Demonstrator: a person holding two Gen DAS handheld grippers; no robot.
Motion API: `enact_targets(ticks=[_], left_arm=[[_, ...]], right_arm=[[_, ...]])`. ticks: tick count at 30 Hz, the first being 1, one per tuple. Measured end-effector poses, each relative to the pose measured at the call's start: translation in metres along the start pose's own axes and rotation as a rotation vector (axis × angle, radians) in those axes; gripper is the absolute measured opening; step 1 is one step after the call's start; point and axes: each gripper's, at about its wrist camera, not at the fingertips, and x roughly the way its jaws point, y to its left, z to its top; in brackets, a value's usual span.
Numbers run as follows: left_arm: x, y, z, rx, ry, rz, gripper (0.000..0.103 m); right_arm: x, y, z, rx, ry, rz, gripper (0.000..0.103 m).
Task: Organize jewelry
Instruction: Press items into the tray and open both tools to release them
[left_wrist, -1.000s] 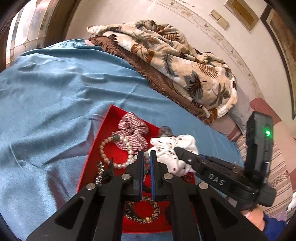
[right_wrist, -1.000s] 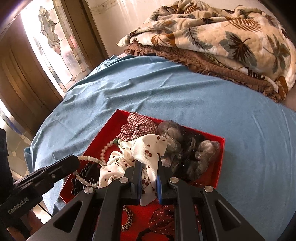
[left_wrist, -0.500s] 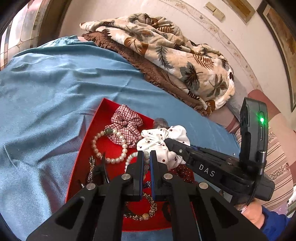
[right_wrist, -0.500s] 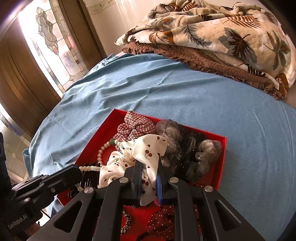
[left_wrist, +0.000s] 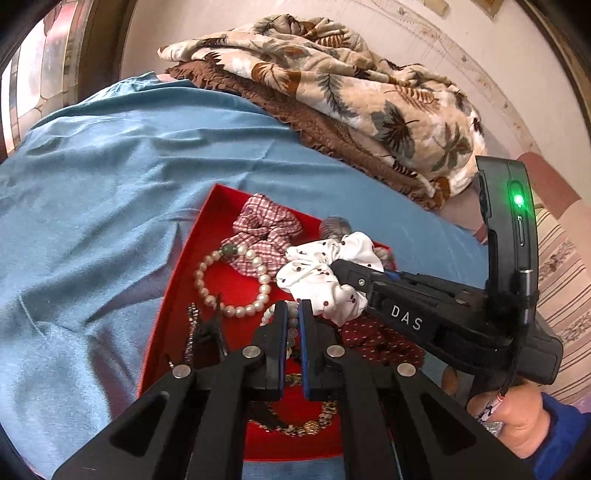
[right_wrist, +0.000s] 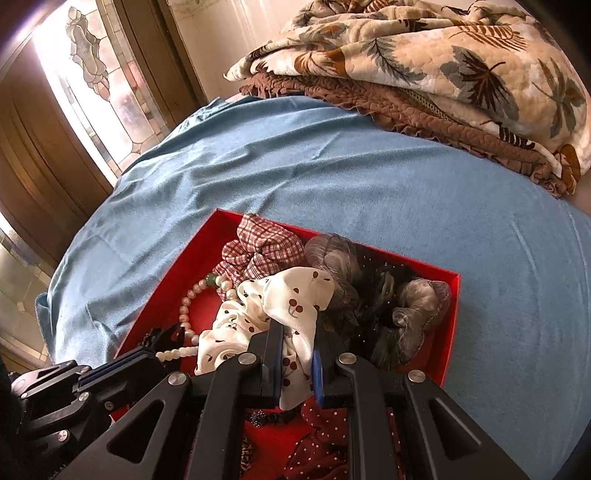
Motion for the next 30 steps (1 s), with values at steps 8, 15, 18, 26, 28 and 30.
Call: enact_targets(ticks=[8,15,18,26,28,30], left_arm=[[0.006,0.000,-0.002,0.020,0.024,0.043,0.006],[0.010,-0.004,-0.003,0.035,0.036,0.071,0.006],[0.013,-0.003,-0.004,0.034,0.045,0.081,0.006],[0.019,0.000,-0.005,0.024,0.069,0.097,0.006],[0.018,0.001,-0.005,0.018,0.064,0.101,0.006],[0.018,0.002,-0.004,0.013,0.064,0.105,0.006]], right_arm=[[0.014,-0.003,-0.005,0.005,0.030,-0.016,0.015],[0.018,-0.004,-0.006,0.001,0.043,-0.027,0.015],[0.021,-0.004,-0.007,-0.005,0.050,-0.030,0.015],[0.025,-0.006,-0.008,0.001,0.058,-0.030,0.015],[0.024,-0.006,-0.008,-0.002,0.051,-0.029,0.018],[0.021,-0.006,-0.007,-0.003,0.044,-0.024,0.020]])
